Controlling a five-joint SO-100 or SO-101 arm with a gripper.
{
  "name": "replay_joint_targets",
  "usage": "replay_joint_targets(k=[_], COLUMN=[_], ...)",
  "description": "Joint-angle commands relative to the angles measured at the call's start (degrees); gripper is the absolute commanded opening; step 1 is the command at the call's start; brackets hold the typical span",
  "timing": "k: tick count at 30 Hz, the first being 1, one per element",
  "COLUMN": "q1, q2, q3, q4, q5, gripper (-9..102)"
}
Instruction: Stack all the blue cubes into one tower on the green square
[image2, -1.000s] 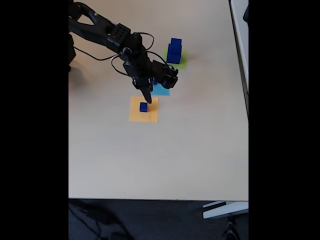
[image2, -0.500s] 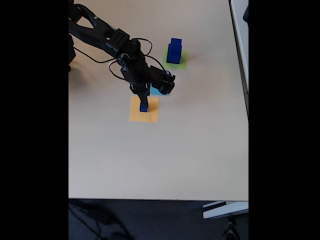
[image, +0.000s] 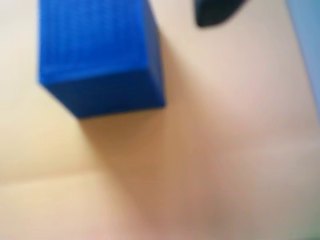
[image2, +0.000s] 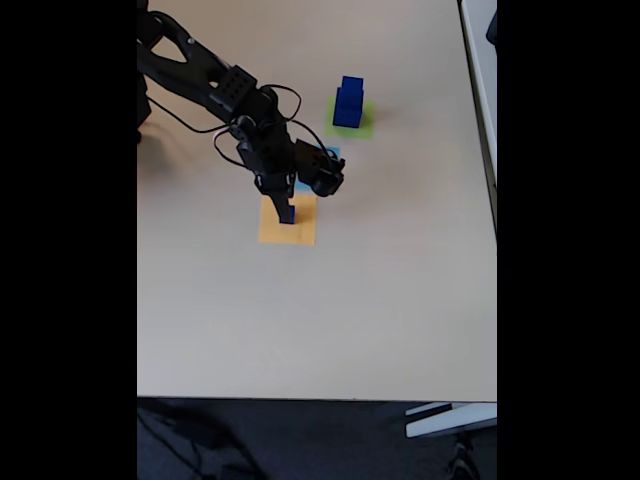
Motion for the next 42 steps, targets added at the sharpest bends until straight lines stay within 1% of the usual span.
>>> replay_joint_targets(k=[1, 18, 23, 25, 31, 35, 42], q1=[0.62, 0.88, 0.88, 0.88, 0.79, 0.62, 0.18], q2=[0.0, -1.05, -1.23, -1.32, -1.05, -0.7, 1.58], q3=[-0.35, 0.79, 2.2, 2.46, 2.55, 2.55, 2.55], q4=[-1.58, -2.9, -4.39, -4.66, -4.83, -4.83, -4.31], q5=[-0.53, -1.32, -1.32, -1.32, -1.58, -1.49, -2.55], gripper=[23, 23, 22, 20, 11, 0, 0])
